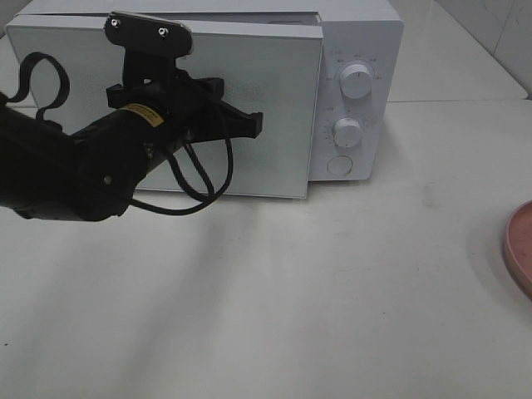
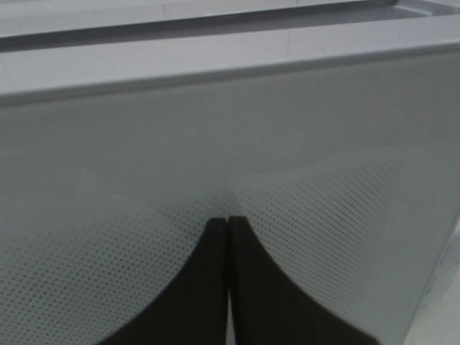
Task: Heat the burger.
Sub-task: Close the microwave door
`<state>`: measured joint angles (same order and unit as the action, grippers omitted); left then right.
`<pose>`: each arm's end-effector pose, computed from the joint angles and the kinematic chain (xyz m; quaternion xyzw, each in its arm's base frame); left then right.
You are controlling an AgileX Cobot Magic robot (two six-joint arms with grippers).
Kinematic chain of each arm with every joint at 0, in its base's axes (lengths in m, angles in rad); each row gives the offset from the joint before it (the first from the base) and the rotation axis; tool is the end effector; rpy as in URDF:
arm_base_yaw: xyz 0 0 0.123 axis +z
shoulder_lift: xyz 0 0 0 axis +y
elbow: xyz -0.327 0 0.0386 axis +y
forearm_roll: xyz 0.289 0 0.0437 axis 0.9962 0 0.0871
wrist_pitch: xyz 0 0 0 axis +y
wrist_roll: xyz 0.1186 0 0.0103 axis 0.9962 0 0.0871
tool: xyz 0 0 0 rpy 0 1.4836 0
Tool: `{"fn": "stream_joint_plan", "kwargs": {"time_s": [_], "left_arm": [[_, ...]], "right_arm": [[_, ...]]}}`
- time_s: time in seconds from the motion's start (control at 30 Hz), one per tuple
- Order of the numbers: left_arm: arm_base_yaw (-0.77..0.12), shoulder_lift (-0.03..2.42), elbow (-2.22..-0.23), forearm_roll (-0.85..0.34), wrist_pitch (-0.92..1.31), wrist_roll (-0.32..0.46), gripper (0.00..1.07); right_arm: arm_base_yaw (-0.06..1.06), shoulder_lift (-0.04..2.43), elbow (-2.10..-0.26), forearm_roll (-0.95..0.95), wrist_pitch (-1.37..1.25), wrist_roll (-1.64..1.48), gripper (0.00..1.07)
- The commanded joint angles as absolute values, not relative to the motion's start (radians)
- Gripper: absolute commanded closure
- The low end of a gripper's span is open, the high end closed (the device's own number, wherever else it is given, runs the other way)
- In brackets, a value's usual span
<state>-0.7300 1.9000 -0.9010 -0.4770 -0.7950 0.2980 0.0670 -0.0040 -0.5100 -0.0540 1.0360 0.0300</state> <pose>0.3584 -0.2684 0.1808 0.1517 0.7481 -0.1227 0.6342 0.0112 -0.0048 0.2904 -0.0147 0.8425 -0.0009 0.5384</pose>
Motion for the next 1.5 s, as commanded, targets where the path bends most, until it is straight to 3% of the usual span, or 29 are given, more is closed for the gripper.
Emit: {"fn": "stream_joint_plan", "kwargs": {"time_s": [0.03,0.47,0.9,1.4,1.43,1.47,1.5], "left_arm": [[-0.739,1.927,-0.978,-0.556,-0.758,0.375,1.07],[-0.730,2.006,-1.137,-0.654,-0.684,0.468,1.07],[-0.727,2.020,-1.175,-0.637,-0.643,0.507,1.07],[-0.760,1.855,-1.053,-0.641,-0.245,0.509,1.07],[-0.760,1.838,-1.052,-0.649,-0.135,0.509,1.06],[-0.758,1.823,-1.052,-0.647,-0.036,0.509,0.96],[-0.758,1.823,-1.052,-0.647,-0.036,0.509,0.96]], "right_arm": [[0.059,-0.031,-0.506,-0.051,1.031,0.025,0.31],[0.059,-0.031,-0.506,-0.051,1.031,0.026,0.31],[0.059,-0.031,-0.506,-0.051,1.031,0.029,0.31],[0.060,-0.031,-0.506,-0.051,1.031,0.029,0.31],[0.060,-0.031,-0.506,-0.051,1.031,0.029,0.31],[0.060,-0.031,-0.506,-0.051,1.031,0.029,0.31],[0.060,-0.031,-0.506,-0.051,1.031,0.029,0.31]]}}
